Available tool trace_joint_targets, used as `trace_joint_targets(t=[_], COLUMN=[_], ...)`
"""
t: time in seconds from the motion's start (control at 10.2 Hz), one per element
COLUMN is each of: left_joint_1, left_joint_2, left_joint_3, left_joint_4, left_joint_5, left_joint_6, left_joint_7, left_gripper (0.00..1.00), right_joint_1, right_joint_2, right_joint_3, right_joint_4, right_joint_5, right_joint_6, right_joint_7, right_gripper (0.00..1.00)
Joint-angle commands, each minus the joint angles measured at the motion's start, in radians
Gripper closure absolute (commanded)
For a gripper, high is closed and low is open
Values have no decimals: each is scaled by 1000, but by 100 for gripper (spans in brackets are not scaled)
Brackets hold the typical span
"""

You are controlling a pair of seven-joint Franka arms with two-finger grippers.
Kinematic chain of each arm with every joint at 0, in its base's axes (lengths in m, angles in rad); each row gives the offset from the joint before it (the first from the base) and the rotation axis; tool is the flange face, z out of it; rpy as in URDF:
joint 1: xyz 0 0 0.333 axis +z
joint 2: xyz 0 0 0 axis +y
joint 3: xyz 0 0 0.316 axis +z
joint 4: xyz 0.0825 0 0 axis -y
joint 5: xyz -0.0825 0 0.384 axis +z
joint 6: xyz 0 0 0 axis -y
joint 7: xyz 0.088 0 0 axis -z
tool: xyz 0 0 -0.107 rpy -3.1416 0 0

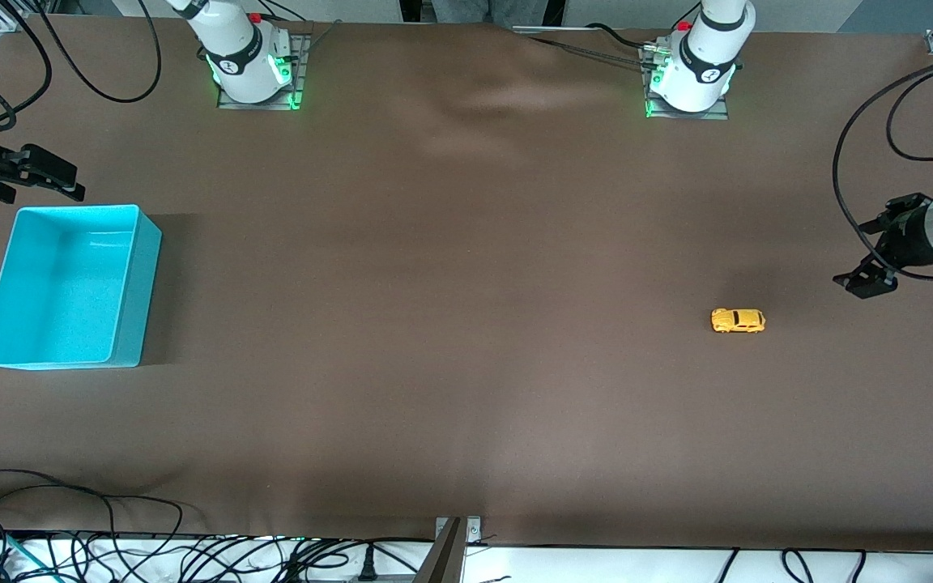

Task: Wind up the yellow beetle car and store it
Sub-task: 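Move the left gripper over the yellow beetle car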

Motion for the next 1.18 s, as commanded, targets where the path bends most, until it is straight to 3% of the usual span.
trace_joint_targets(t=[0.0,0.69,1.08], left_joint_1=[18,19,10], left_joint_2=[49,-46,31], left_joint_3=[-5,-12,-40], left_joint_4=[-26,-430,-450], left_joint_5=[10,12,15], left_joint_6=[33,476,671], left_joint_7=[-134,-347,-386], left_gripper=[0,0,0], right_joint_1=[0,0,0], right_joint_2=[1,1,1], right_joint_3=[4,3,3], right_joint_4=[9,9,9], right_joint_5=[-15,-15,-15], right_joint_6=[-12,-11,-11], right_joint_7=[12,12,12], right_gripper=[0,0,0])
